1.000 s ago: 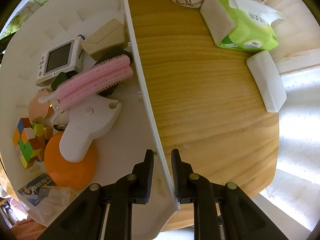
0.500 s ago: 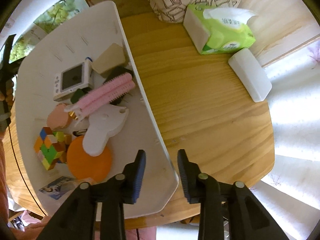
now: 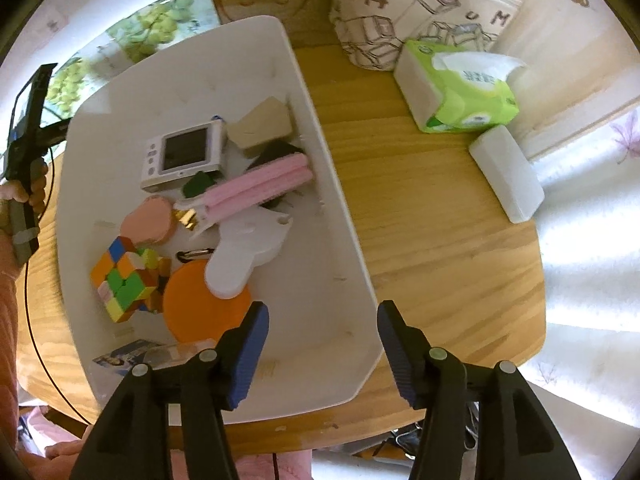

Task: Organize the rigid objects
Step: 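Close the left tool on the gold tin while the right tool sets the tray down and opens, then carry the gold tin over the tray and lower it with the left tool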

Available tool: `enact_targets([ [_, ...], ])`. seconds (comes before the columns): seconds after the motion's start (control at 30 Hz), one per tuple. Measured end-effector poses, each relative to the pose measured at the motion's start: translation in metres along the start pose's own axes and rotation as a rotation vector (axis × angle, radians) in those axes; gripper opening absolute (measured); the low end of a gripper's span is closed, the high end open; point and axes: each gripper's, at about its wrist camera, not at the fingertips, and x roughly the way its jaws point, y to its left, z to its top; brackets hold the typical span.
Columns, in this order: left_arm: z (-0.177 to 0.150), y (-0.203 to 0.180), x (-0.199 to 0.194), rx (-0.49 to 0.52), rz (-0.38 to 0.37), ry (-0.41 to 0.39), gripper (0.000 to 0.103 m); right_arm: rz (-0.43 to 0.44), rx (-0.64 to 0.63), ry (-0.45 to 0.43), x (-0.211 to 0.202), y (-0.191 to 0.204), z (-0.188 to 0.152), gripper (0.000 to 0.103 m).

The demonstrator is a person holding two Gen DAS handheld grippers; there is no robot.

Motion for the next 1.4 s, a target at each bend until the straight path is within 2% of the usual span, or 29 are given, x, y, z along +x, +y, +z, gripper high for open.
enact_targets([
  [0.07,-0.013,0.0,-0.006,-0.008,0.001,0.008,0.06,0.01,-0.012,-0.011,-0.001,0.002,-0.001,0.06],
  [0.13,-0.029,0.0,-0.014,-0.018,0.006,0.014,0.06,0.023,-0.02,-0.031,-0.004,0.004,-0.003,0.069],
  [0.2,-0.044,-0.002,-0.022,-0.026,0.013,0.014,0.06,0.042,-0.038,-0.049,-0.005,0.008,-0.006,0.074],
  [0.43,-0.106,-0.012,-0.068,-0.077,0.059,0.003,0.06,0.067,-0.105,-0.083,0.0,0.023,-0.021,0.077],
  [0.53,-0.12,-0.015,-0.091,-0.089,0.079,-0.004,0.06,0.093,-0.115,-0.103,0.003,0.025,-0.029,0.078],
  [0.63,-0.126,-0.023,-0.116,-0.084,0.116,-0.024,0.06,0.111,-0.16,-0.152,-0.001,0.03,-0.038,0.079],
  [0.77,-0.117,-0.031,-0.137,-0.094,0.132,-0.048,0.06,0.15,-0.209,-0.195,-0.006,0.034,-0.049,0.081],
  [0.93,-0.132,-0.061,-0.181,-0.101,0.136,-0.108,0.06,0.221,-0.247,-0.252,-0.016,0.03,-0.063,0.081],
  [1.13,-0.141,-0.104,-0.217,-0.081,0.099,-0.162,0.06,0.284,-0.273,-0.32,-0.025,0.019,-0.076,0.081],
  [1.4,-0.143,-0.149,-0.221,-0.056,0.031,-0.202,0.06,0.329,-0.233,-0.395,-0.034,-0.001,-0.083,0.082],
])
